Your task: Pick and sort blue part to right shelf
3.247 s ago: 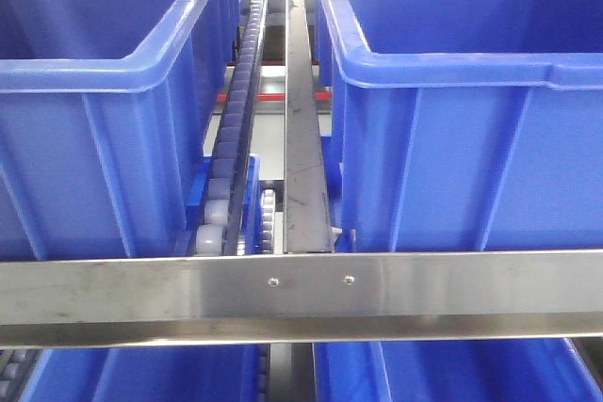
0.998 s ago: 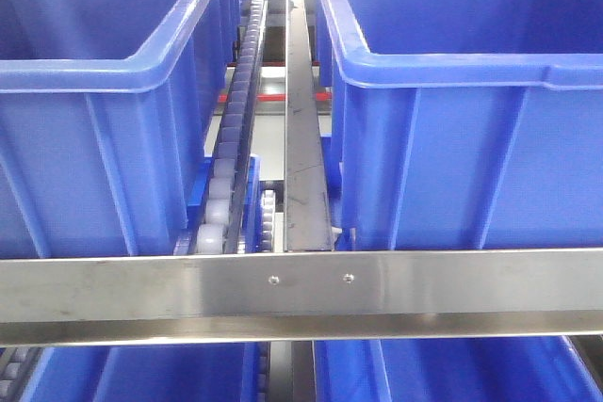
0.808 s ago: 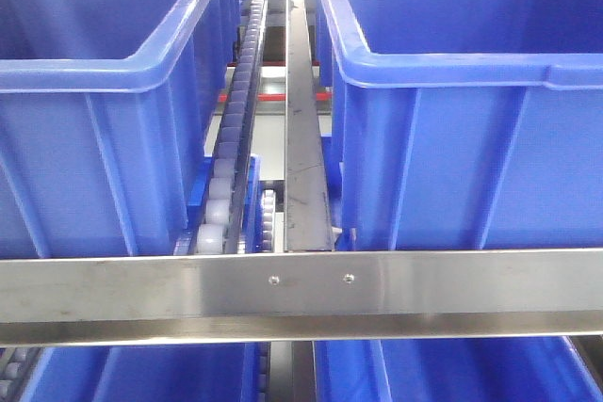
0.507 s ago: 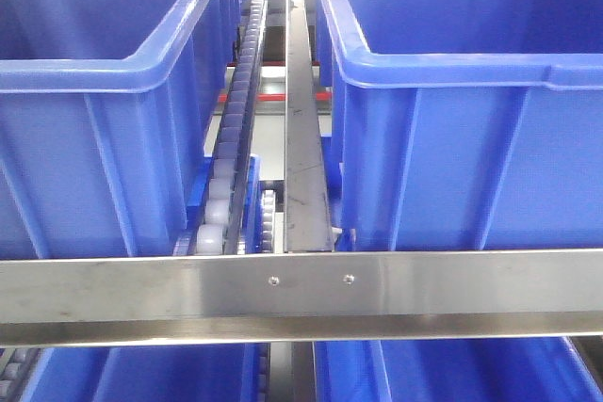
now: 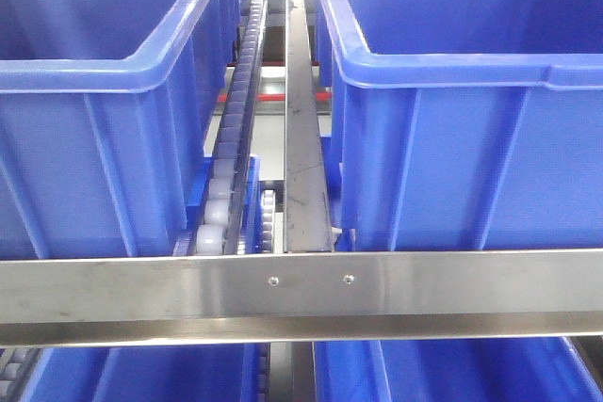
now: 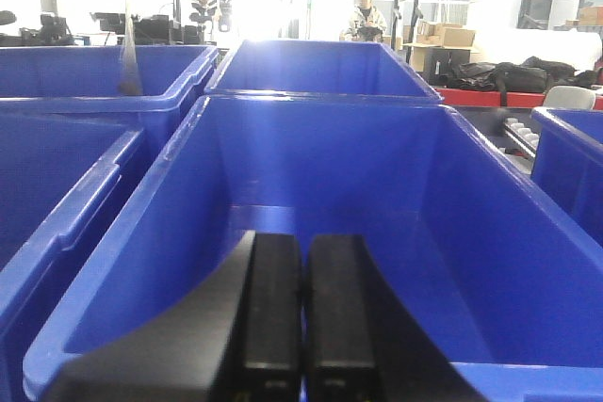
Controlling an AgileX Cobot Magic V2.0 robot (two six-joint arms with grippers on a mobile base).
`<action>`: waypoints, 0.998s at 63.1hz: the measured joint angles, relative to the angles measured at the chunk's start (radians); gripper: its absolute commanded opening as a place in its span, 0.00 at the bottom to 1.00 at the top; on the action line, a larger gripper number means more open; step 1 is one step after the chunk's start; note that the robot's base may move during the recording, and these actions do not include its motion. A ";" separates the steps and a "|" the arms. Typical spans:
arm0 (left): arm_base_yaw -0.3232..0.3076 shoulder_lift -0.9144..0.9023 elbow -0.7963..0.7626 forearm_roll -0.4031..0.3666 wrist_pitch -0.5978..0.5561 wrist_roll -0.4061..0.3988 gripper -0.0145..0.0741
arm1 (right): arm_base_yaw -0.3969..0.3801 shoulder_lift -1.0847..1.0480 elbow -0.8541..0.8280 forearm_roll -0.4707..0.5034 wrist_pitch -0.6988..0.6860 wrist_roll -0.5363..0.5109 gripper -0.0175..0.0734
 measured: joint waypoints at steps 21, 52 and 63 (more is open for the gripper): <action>0.000 -0.002 0.000 0.000 0.000 0.000 0.31 | -0.009 -0.091 0.106 -0.081 0.028 0.105 0.26; 0.000 -0.002 0.000 0.000 0.000 0.000 0.31 | -0.011 -0.091 0.106 -0.102 0.028 0.165 0.26; 0.000 -0.002 0.000 0.000 0.000 0.000 0.31 | -0.011 -0.091 0.106 -0.102 0.028 0.169 0.26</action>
